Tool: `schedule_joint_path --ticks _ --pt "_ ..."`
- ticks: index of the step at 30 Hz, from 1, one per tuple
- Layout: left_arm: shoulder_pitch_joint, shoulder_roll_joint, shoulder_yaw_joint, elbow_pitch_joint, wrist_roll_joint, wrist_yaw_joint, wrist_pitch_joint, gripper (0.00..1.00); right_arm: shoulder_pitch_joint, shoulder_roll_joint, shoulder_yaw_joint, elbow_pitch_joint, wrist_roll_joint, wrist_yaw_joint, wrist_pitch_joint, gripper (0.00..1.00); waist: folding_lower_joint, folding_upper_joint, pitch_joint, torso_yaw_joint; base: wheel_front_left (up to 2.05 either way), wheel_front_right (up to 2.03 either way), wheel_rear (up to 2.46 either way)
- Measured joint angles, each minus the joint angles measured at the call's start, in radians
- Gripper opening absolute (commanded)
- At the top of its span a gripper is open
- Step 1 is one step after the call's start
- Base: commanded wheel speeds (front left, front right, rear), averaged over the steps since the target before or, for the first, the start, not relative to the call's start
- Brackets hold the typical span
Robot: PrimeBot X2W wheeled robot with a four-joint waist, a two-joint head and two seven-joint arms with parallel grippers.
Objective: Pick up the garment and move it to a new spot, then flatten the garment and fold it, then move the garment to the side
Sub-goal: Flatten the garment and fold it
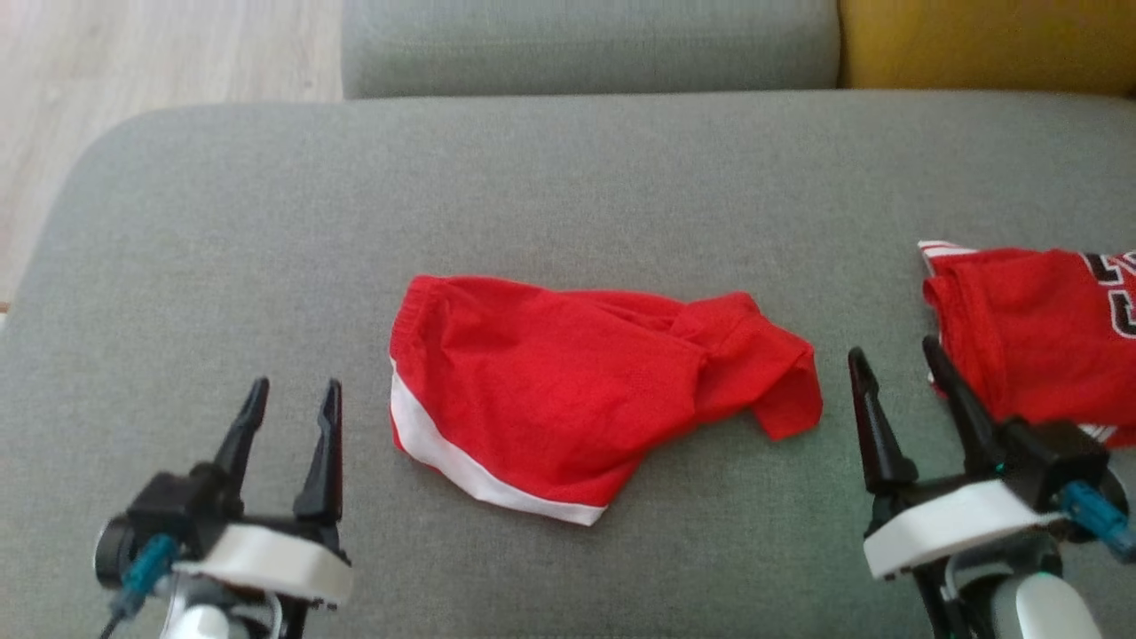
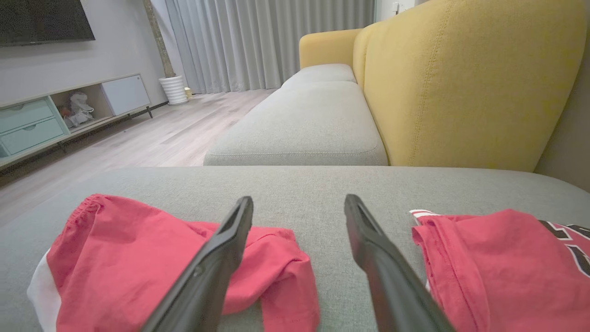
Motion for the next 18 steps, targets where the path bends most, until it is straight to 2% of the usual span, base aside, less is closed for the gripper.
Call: schedule_joint_path --ticks 9,18 --pt "0.063 0.005 -0.007 -0.032 -0.001 0.018 0.015 1.00 0.065 0.000 -0.011 -0.026 0.000 0.000 0.012 1.00 0.0000 0.0000 -0.056 0.001 0.00 0.00 0.00" --pt "0.074 0.011 -0.018 -0.048 -0.001 0.030 0.037 1.00 0.087 0.000 -0.012 -0.045 0.000 0.000 0.017 1.00 0.0000 0.0000 -0.060 -0.010 0.00 0.00 0.00"
